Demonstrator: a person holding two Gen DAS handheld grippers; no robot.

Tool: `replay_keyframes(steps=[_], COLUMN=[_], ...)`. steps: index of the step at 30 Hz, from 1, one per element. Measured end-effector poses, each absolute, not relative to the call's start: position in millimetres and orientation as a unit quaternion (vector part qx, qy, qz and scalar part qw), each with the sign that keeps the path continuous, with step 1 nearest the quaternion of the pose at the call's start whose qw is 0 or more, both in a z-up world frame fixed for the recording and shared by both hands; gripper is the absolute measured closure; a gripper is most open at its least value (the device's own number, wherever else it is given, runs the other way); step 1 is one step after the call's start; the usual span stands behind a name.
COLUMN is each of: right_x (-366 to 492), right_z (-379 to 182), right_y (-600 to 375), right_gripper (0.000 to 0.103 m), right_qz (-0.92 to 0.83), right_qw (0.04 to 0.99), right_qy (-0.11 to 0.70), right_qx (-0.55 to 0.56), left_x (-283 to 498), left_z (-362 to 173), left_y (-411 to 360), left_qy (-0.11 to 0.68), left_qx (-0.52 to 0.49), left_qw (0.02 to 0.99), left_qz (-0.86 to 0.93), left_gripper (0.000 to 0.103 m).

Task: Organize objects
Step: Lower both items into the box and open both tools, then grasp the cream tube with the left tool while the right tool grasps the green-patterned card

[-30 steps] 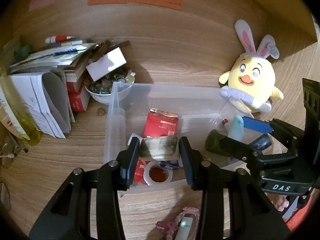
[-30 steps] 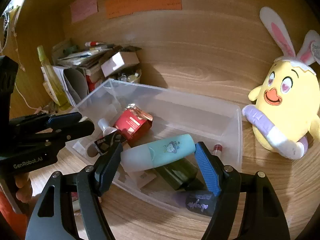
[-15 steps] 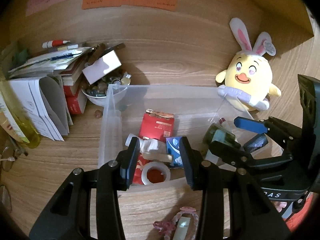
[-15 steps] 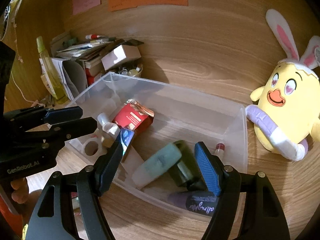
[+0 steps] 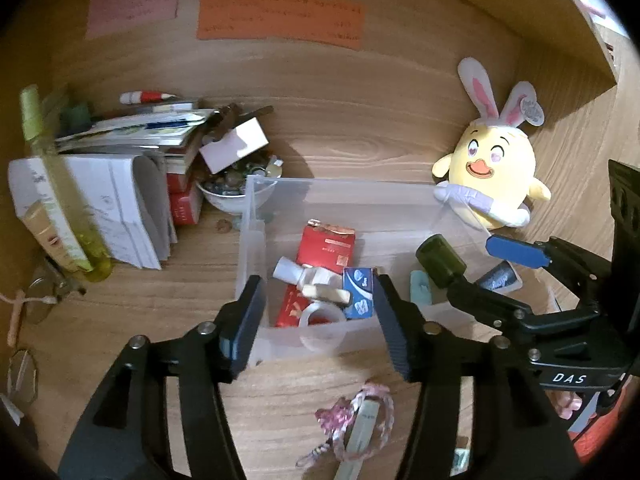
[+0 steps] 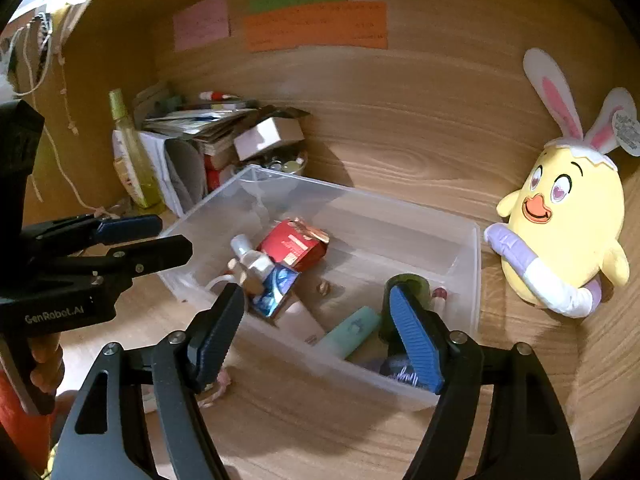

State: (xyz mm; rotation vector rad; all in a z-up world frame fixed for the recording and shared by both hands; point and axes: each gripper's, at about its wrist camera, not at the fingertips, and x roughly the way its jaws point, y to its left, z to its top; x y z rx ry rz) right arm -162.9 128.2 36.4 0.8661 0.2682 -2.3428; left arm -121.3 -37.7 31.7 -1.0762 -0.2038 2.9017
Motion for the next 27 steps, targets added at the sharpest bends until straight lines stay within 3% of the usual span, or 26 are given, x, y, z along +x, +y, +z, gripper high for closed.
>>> replay_keyframes(steps=[11, 27], right_x=[-131.5, -100.3], right_z=[30.6, -9.7], right_y=[138.8, 149.8], right_gripper=[0.022, 0.022], right_qz=[-0.881, -0.861], right_qw=[0.323, 0.318], right_qy=[0.103, 0.113], right_qx=[0.33, 0.38], left_x=[-80.4, -40.3], left_z=[30.2, -9.0], left_y=[-41.5, -58.6], left_qy=[-0.056, -0.062], left_qx=[-0.348, -0.393], left_qw=[-0.004, -0.028], left_qz=[0.936, 0.917], left_gripper=[0.022, 0.022])
